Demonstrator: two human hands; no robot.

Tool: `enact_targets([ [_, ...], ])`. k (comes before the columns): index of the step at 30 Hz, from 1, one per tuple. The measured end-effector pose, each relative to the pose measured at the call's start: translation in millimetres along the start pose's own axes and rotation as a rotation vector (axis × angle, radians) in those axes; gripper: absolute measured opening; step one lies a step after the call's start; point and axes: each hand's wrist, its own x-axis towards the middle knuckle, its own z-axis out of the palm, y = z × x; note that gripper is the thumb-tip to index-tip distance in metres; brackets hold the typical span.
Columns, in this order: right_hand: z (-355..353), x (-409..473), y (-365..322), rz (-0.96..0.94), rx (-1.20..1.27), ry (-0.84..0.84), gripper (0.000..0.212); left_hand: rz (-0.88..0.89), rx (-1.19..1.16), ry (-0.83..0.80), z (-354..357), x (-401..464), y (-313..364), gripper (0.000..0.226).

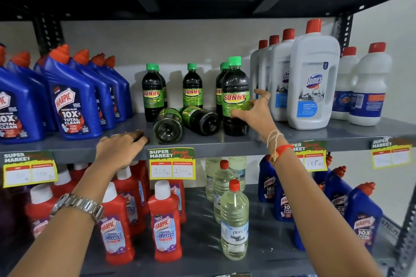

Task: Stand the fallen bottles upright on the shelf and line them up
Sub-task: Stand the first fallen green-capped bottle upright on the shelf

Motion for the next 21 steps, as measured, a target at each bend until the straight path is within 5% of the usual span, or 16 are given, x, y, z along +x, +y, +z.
enact_targets([
  [3, -1, 1, 1, -0.037, -0.061, -0.043, 0.083, -0.025, -0.058, 0.021, 3, 1, -1, 0.045],
  [7, 10, -8, -1, -0.17, -0.349, 0.076, 0.101, -0.024, -0.071, 0.04, 4, 1, 0, 0.043],
  [18, 15, -17, -8, -0.086, -0.352, 0.132, 0.092, 0.005, 0.035, -0.006, -1, -2, 2, 0.049],
  [21, 18, -25, -22, -0.207, -0.517, 0.322, 0.098, -0.016, 0.01, -0.009, -2, -2, 3, 0.047],
])
